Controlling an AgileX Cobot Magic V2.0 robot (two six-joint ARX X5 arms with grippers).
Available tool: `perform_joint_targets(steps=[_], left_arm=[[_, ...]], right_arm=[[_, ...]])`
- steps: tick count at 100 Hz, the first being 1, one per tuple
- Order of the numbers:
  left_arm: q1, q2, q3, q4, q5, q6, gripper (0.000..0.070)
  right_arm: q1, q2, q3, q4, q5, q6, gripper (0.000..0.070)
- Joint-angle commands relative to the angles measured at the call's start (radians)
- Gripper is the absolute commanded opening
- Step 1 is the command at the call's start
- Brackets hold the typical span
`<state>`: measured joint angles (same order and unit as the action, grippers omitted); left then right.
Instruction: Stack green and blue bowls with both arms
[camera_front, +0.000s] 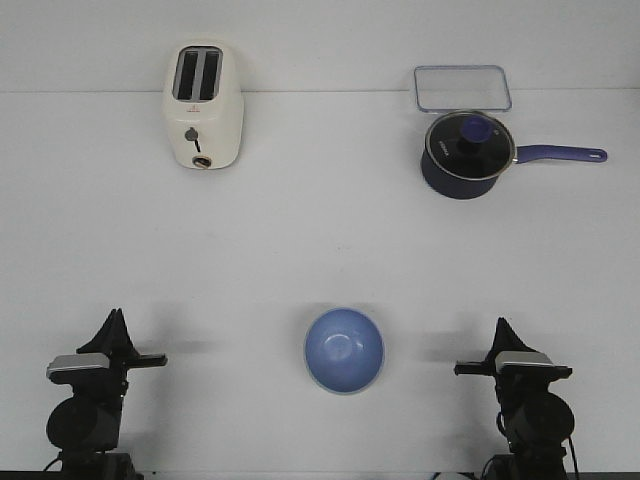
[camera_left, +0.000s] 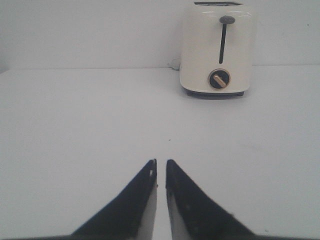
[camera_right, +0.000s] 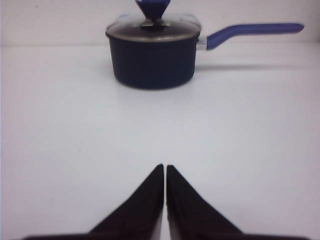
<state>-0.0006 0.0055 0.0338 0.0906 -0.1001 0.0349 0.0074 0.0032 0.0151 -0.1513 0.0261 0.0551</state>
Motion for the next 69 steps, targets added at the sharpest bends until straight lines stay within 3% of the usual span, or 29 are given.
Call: perform_joint_targets(steps=[1,69], left_arm=[[0.001,-0.002,-0.020,0.013,0.003,-0.001,0.0015],[0.001,-0.002,-0.020,0.013,0.003,-0.002,0.0015]], right_arm=[[0.001,-0.002,-0.003,0.020,0.000,-0.011,0.0010],[0.000,-0.002,-0.002,0.056,-0.001,0.003,0.0010]])
